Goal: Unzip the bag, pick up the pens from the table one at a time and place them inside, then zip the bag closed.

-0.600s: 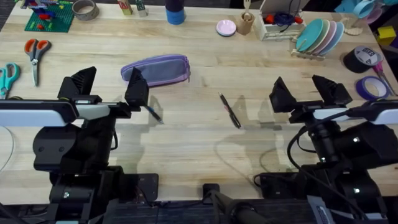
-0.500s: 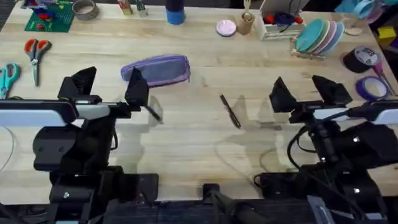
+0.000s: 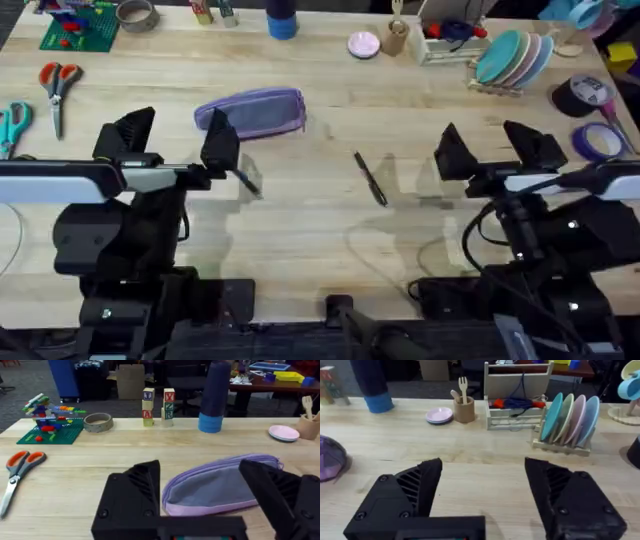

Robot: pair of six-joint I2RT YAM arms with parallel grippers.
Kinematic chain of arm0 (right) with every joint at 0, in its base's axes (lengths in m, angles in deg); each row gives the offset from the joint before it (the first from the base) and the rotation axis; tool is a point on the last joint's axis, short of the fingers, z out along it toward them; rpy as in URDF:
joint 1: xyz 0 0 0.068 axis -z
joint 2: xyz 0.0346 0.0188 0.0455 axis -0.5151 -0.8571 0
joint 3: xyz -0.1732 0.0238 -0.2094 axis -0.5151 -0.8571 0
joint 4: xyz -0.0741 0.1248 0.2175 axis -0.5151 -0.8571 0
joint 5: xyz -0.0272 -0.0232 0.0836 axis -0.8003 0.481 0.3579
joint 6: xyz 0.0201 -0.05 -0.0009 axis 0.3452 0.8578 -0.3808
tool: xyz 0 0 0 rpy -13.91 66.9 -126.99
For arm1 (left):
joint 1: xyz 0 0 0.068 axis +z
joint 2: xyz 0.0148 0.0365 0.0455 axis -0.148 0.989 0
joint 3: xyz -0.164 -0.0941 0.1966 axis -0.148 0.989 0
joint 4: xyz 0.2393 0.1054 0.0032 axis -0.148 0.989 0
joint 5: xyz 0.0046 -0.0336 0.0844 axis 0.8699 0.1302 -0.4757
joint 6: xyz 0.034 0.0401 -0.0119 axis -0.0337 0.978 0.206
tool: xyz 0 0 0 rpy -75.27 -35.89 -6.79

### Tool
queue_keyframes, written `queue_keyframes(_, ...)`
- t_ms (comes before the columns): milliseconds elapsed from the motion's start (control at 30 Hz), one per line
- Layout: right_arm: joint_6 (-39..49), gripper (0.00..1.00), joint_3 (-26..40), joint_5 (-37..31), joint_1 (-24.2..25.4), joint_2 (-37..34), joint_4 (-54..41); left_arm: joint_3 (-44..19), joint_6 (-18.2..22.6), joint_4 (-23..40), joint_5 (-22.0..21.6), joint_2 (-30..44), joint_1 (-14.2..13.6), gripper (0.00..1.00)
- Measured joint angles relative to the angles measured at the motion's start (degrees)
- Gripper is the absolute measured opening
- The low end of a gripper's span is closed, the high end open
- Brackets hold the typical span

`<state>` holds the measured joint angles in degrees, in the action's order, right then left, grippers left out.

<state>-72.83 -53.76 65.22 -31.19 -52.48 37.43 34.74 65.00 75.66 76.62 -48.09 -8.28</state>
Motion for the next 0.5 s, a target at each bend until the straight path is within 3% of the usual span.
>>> queue_keyframes(100,-0.3,0.996,0.0,-0.2,0.0,0.0,0.0,0.0,0.0,0.0,0.0,0.0,0.0,0.993)
queue_keyframes(233,-1.8,0.996,2.5,-0.6,0.0,-0.5,-3.6,-3.9,-0.2,7.3,-0.9,0.0,0.0,0.993)
queue_keyframes(500,-2.2,0.996,17.4,-0.8,0.0,-8.5,-13.1,-16.9,-0.3,15.4,-2.1,4.3,0.0,0.993)
